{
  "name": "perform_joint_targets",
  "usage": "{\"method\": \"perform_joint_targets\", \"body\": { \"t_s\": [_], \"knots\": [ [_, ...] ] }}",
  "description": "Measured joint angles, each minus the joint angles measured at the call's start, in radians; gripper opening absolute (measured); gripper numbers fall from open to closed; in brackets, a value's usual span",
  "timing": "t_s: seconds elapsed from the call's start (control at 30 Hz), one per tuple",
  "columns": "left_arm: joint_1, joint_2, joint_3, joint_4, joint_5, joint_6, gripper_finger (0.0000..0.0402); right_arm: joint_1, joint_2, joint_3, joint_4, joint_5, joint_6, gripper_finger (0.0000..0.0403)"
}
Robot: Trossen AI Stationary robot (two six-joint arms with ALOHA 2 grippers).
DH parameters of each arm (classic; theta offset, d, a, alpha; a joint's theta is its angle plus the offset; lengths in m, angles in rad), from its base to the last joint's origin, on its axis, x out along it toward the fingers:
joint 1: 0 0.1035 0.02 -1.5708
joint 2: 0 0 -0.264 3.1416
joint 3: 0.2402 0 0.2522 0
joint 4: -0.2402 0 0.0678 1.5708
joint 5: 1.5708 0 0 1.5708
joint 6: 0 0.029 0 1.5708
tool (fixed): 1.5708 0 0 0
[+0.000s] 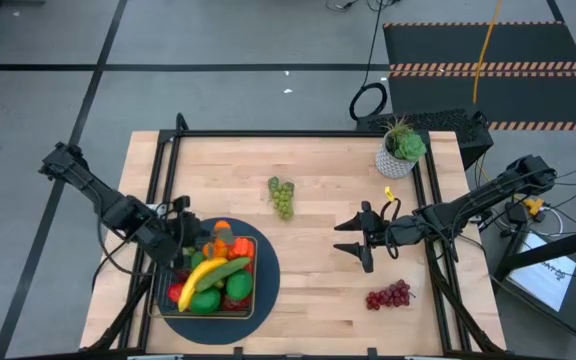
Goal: Build produce basket
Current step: Put the tangerines into the gold wire basket, then put the green grapes into the gold wire basket
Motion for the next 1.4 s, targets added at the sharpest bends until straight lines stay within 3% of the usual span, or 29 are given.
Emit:
{"method": "perform_joint_targets", "body": {
  "t_s": [0.13,0.3,0.67,0.77,1.1,1.23,1.4],
  "knots": [
    [-0.021,0.000,0.089,-0.056,0.008,0.104,0.0010,0.000,0.000,0.000,0.000,0.000,0.000,0.0233],
    [-0.074,-0.001,0.123,-0.061,0.167,0.267,0.0008,0.000,0.000,0.000,0.000,0.000,-0.004,0.0233],
    [-0.121,0.000,0.081,-0.183,0.235,0.162,0.0008,0.000,0.000,0.000,0.000,-0.001,-0.023,0.0233],
    [-0.121,0.000,0.073,-0.173,0.230,0.141,0.0028,0.000,0.000,0.000,0.001,-0.001,-0.027,0.0233],
    [-0.115,0.000,0.108,-0.179,0.086,-0.003,0.0169,-0.001,0.001,0.001,0.003,0.042,0.040,0.0233],
    [-0.105,0.000,0.147,-0.174,-0.086,-0.025,0.0179,-0.014,0.024,0.001,0.010,0.112,0.051,0.0233],
    [-0.080,-0.001,0.137,-0.087,-0.372,-0.008,0.0165,-0.106,0.105,0.011,0.094,0.132,0.123,0.0233]
  ]
}}
